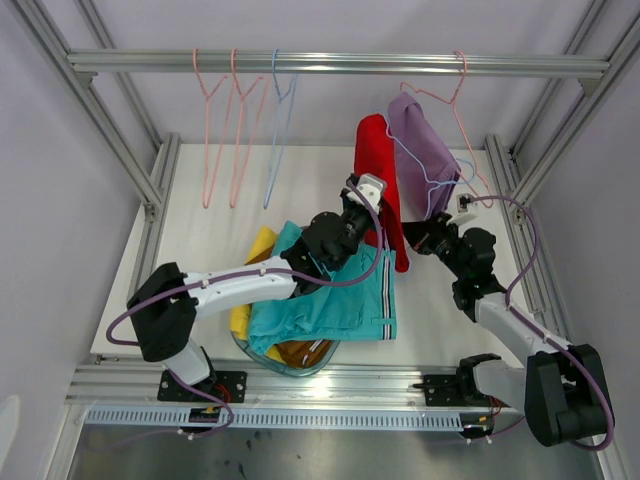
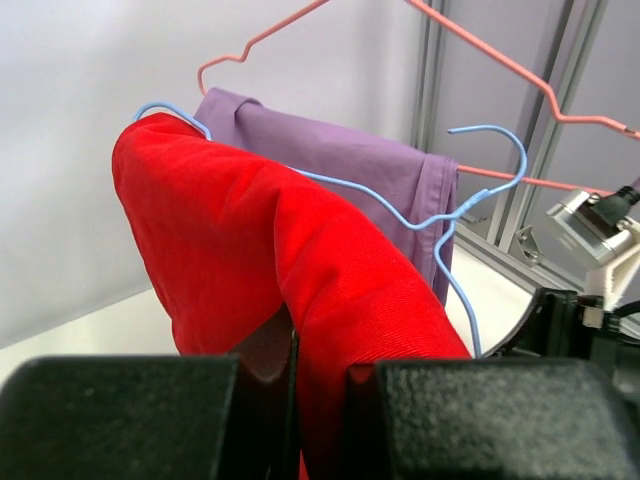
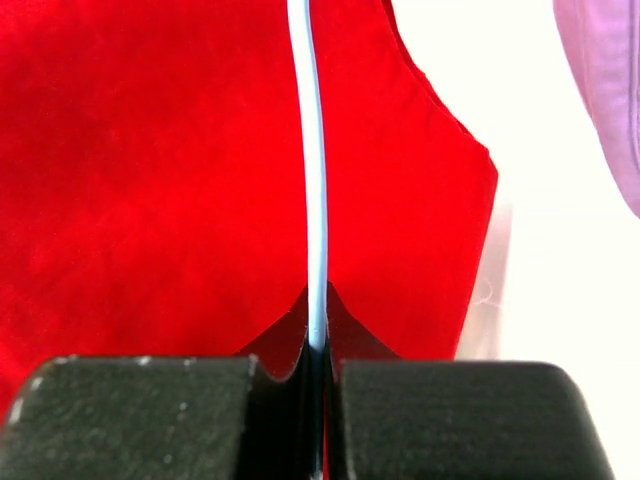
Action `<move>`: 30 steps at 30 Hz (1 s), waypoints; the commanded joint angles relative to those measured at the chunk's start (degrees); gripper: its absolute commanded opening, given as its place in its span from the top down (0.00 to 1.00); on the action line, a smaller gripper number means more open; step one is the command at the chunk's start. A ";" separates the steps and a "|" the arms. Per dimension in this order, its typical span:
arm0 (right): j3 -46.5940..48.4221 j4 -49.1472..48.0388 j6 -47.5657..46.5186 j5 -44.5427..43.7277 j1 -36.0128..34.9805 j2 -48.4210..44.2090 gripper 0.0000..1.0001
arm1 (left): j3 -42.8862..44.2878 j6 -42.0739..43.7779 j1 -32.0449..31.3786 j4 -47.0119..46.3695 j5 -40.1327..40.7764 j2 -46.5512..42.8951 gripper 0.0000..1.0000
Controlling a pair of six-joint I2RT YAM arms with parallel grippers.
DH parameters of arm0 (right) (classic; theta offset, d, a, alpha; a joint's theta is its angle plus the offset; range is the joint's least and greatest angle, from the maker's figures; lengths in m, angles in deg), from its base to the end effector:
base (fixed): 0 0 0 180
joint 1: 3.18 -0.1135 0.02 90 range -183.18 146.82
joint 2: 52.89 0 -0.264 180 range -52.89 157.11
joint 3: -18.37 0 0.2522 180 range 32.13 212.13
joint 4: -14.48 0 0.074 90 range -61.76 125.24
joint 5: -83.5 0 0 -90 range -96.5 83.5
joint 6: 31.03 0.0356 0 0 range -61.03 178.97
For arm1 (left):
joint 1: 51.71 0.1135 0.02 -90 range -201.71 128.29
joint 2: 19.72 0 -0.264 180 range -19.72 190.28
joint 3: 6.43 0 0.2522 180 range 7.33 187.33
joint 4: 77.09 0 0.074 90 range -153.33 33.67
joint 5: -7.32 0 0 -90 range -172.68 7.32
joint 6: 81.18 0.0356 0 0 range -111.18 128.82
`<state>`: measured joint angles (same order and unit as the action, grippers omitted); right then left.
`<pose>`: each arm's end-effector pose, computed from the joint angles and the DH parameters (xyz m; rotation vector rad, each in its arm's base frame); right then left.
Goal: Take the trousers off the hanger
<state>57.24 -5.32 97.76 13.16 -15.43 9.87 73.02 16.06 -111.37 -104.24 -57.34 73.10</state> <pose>0.2291 0.0620 0.2384 0.1237 1.7231 0.9508 0.2058 -0.3215 0.3442 0.4109 1.3066 -0.4758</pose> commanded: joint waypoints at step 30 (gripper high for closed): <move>8.82 2.89 -8.02 -6.30 -0.32 12.47 1.00 | 31.33 -4.08 -2.04 30.68 -7.85 -14.59 0.99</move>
<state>66.48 -1.63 90.83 7.83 -15.46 21.37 98.66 13.62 -113.09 -70.64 -61.78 64.18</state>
